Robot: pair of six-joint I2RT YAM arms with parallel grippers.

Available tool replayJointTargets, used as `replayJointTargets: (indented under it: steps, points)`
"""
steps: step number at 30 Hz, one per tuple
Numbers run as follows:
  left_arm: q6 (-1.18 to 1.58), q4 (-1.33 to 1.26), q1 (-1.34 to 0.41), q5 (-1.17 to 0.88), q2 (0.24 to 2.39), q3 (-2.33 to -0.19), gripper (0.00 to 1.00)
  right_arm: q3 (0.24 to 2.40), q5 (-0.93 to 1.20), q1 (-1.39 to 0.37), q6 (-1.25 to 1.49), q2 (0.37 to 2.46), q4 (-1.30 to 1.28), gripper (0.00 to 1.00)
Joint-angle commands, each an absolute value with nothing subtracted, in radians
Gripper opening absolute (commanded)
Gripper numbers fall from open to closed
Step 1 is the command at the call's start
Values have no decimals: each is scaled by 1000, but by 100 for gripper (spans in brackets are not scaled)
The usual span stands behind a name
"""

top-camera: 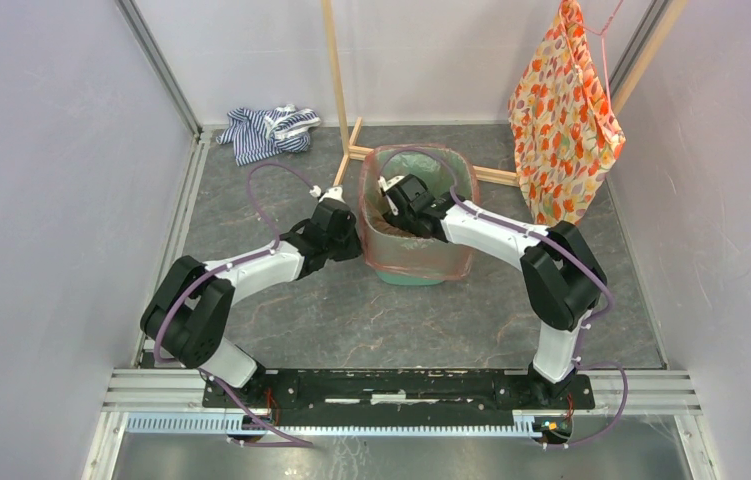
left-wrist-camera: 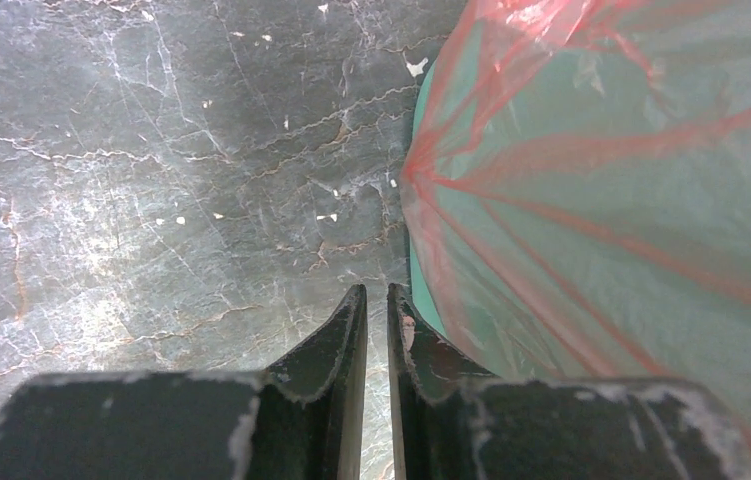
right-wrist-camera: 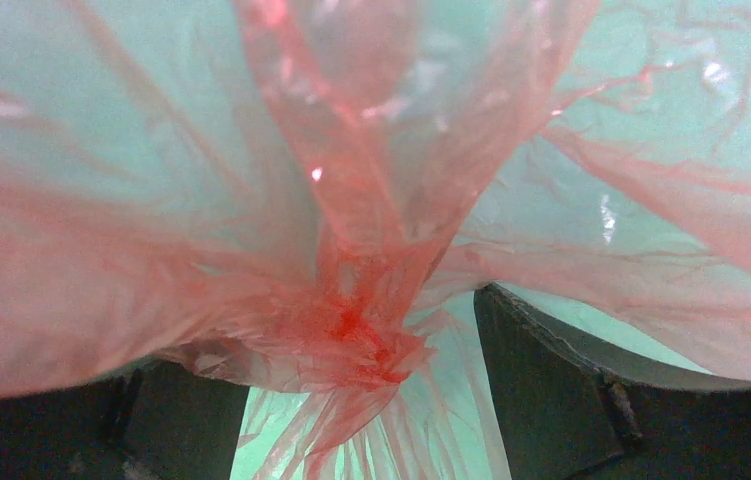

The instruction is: Put the trash bags into the trash bin

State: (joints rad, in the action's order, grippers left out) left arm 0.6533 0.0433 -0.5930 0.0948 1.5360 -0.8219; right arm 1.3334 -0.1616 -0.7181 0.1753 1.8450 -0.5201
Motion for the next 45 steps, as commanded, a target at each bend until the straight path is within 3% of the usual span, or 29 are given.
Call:
replayJointTargets:
  steps: [1,6,18,29,45]
  points:
    - [612,48,-589,83,1534,-855,19,1388,-163,-716,107,1801,-559,84]
    - [612,73,-588,83,1523,-855,19,1445,-247,-715,61,1835,-673,84]
    - [609,139,-578,87,1416,-821,20,1376,-307,-714,33,1835,-680,79]
    - [608,197,-575,36,1260,-852,21,1381,-253,-713,71,1873,-635,80]
    - [620,285,-577,16,1086,-1084,35,1329,-235,-704,89,1878,-580,80]
